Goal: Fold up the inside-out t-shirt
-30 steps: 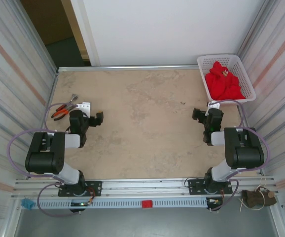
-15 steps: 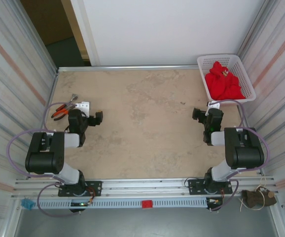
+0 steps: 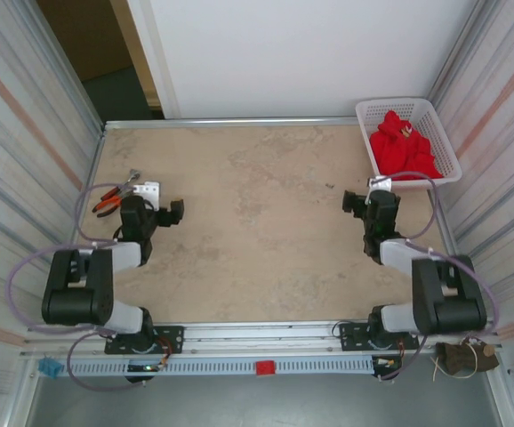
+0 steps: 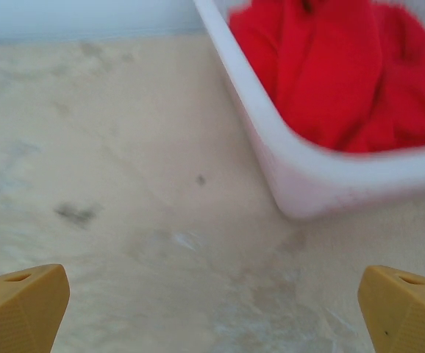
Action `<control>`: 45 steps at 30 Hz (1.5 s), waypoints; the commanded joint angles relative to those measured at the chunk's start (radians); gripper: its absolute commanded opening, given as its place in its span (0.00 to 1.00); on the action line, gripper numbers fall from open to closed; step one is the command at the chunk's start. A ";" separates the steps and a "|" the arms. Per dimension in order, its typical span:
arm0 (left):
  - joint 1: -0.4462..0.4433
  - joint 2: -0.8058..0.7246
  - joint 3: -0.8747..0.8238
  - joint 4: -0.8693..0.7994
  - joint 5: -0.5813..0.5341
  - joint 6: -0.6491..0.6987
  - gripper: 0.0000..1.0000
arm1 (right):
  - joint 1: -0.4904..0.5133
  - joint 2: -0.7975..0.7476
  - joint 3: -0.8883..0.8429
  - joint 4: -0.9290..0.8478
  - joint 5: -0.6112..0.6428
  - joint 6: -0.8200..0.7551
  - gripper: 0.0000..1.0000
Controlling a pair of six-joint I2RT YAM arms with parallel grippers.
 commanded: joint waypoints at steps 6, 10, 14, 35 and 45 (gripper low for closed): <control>-0.099 -0.248 0.309 -0.560 -0.198 -0.189 0.99 | -0.154 -0.110 0.582 -0.744 -0.129 0.438 0.99; -0.247 -0.276 0.432 -0.750 -0.223 -0.228 0.99 | -0.209 0.033 0.865 -0.910 -0.196 0.444 0.99; -0.377 -0.279 0.465 -0.797 -0.205 -0.272 0.99 | -0.265 0.248 1.115 -1.091 -0.232 0.463 0.96; -0.462 -0.157 0.370 -0.724 -0.054 -0.437 0.99 | -0.289 1.090 1.858 -1.399 -0.001 0.270 0.85; -0.462 -0.131 0.405 -0.731 -0.029 -0.461 0.99 | -0.284 1.041 1.973 -1.405 -0.226 0.274 0.00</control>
